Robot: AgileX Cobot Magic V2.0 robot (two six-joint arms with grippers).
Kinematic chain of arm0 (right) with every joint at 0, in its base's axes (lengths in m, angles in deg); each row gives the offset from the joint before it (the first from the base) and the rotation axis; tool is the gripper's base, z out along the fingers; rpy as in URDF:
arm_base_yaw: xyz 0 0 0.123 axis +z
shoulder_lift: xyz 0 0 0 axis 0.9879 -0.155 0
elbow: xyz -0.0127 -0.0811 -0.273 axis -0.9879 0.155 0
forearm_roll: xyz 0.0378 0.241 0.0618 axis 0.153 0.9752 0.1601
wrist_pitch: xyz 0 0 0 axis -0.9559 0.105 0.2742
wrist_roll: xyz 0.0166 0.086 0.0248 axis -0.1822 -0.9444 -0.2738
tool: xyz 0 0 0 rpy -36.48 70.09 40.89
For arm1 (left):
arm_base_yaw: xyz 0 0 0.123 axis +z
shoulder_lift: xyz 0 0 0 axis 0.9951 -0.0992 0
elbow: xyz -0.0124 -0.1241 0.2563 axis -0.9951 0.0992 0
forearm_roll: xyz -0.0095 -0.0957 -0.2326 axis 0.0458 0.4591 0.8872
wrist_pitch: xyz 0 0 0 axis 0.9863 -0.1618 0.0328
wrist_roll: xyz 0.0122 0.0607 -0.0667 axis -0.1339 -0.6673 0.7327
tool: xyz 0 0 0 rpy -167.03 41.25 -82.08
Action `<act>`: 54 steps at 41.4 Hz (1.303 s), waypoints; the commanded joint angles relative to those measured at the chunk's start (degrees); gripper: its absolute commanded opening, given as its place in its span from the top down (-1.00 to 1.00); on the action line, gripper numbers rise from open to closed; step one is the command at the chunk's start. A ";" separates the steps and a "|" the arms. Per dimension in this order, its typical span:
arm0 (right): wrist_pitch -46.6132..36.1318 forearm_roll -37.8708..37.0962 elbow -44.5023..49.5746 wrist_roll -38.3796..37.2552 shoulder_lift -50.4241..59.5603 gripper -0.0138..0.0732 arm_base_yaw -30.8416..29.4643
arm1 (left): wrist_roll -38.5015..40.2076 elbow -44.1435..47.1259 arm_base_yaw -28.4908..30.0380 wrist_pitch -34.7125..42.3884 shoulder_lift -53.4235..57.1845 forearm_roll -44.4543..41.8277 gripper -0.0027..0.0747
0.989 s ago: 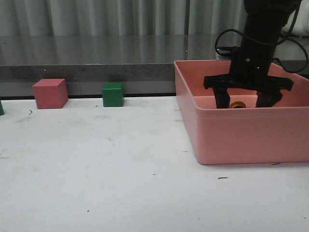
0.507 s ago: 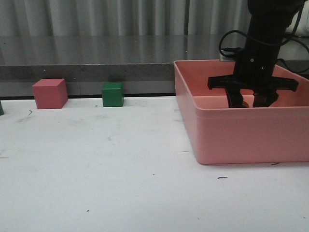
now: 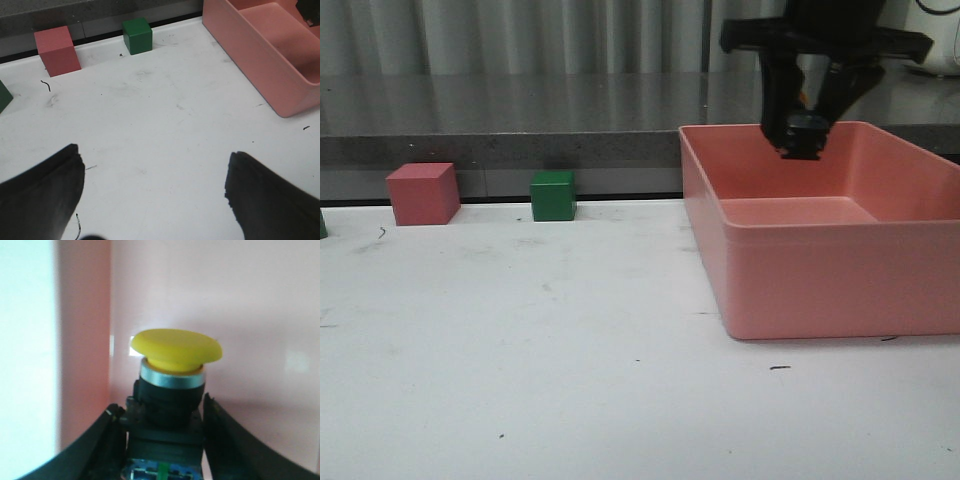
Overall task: Place and stand button with both arms
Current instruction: 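Lift the button out of the bin and carry it toward the left arm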
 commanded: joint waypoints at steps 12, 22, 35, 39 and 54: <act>-1.61 2.73 -1.74 -0.01 4.37 0.02 17.29 | -0.04 -2.13 -0.50 3.43 0.21 0.11 -0.53; -8.78 2.73 -3.33 -7.05 -1.59 0.02 26.00 | -0.04 -2.13 -0.50 3.43 0.21 0.11 -0.53; -3.24 2.73 -17.35 -18.84 -15.23 0.02 27.81 | -0.04 -2.13 -0.50 3.43 0.21 0.11 -0.53; -3.49 2.73 -19.88 -22.65 -17.83 0.01 27.81 | -0.04 -2.13 -0.50 3.43 0.21 0.11 -0.53; -4.21 2.41 -22.46 -27.84 -22.80 0.01 27.71 | -0.04 -2.13 -0.50 3.43 0.21 0.11 -0.53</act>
